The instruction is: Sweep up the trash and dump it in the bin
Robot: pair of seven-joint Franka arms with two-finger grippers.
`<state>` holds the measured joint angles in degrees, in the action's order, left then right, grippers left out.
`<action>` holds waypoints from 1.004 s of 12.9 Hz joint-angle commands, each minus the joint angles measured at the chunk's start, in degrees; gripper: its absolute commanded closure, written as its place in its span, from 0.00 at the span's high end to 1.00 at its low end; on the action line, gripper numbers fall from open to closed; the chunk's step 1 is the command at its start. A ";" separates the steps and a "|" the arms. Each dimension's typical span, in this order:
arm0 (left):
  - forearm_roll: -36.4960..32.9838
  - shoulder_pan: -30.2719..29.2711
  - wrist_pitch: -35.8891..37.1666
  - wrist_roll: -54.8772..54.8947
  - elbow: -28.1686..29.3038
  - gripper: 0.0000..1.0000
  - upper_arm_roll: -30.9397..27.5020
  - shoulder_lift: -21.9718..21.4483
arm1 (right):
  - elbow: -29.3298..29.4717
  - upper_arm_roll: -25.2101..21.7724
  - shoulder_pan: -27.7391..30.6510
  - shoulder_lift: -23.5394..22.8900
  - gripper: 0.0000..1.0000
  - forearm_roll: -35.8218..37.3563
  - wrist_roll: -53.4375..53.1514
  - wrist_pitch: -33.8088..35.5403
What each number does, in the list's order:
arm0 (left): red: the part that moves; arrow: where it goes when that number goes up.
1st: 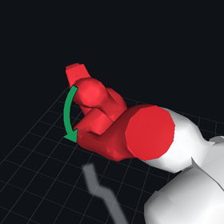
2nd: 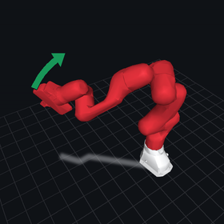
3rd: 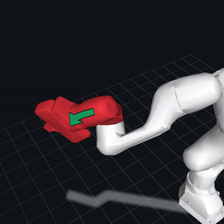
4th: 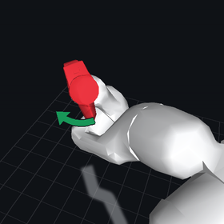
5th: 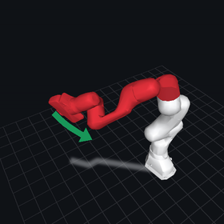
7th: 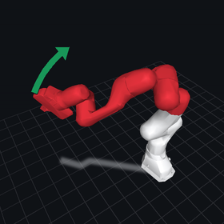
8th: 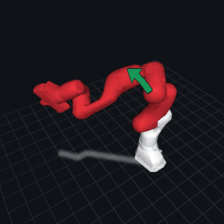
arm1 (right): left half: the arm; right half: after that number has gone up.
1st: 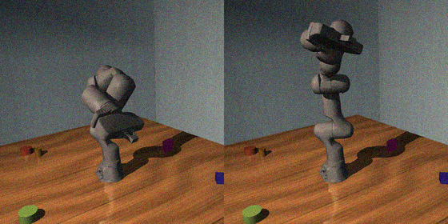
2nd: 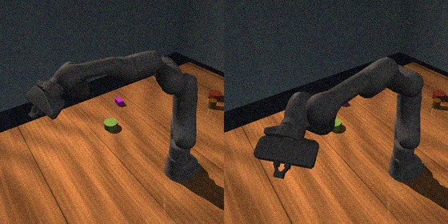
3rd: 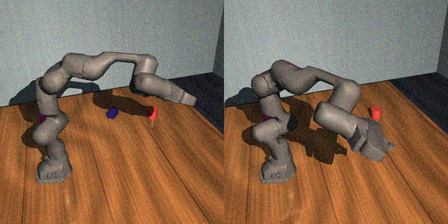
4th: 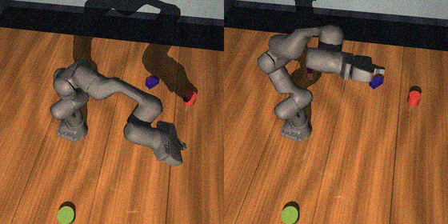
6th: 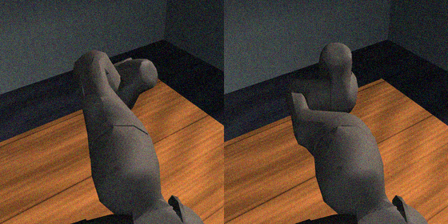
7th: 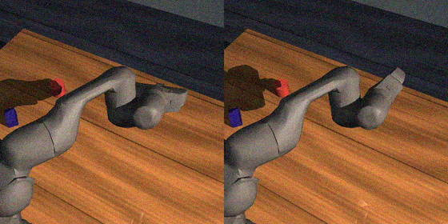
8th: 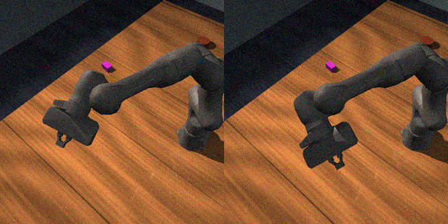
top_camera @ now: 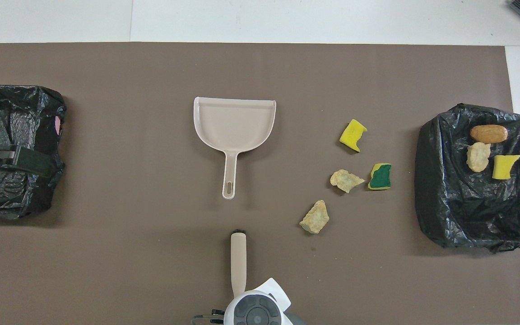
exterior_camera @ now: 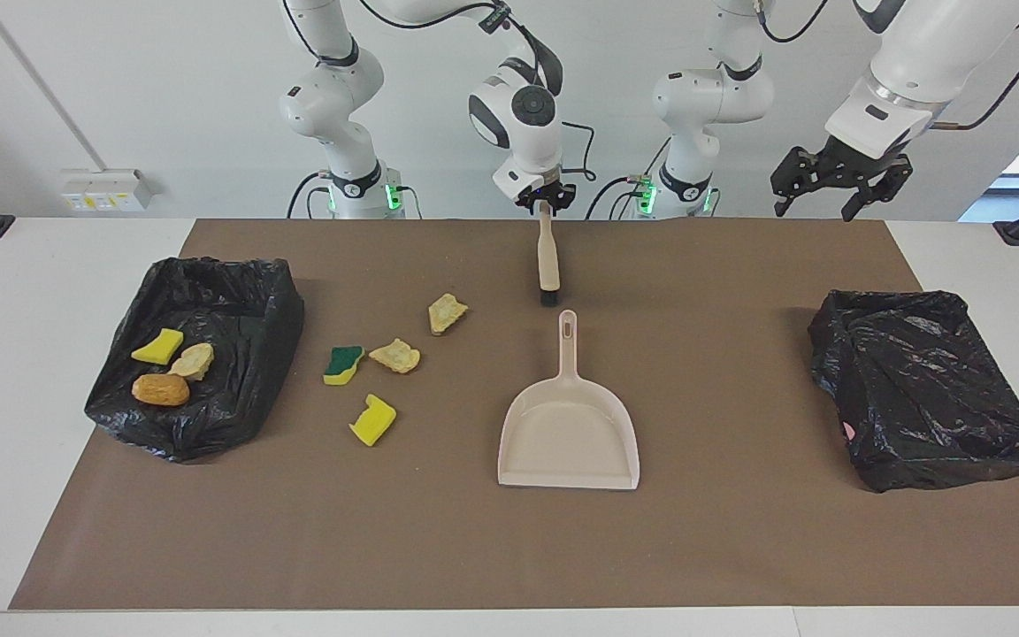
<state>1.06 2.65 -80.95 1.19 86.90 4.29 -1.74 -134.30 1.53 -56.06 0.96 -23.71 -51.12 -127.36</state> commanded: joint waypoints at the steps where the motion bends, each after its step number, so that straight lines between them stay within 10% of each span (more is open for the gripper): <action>1: -0.97 0.16 0.53 0.13 -0.15 1.00 -0.16 -0.28 | -1.49 -0.21 -0.63 1.15 0.45 -1.34 -1.26 -2.28; 4: -0.97 0.16 0.53 0.13 -0.15 1.00 -0.16 -0.28 | -1.58 -0.21 -0.63 1.07 0.00 -1.42 -1.26 -3.33; 13: -0.97 0.16 0.53 0.13 -0.15 1.00 -0.16 -0.28 | 6.76 -1.18 1.82 -0.53 0.00 -0.02 -1.53 4.65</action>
<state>1.06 2.65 -80.95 1.19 86.90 4.29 -1.74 -129.59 0.64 -55.78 -0.44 -23.73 -51.34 -126.21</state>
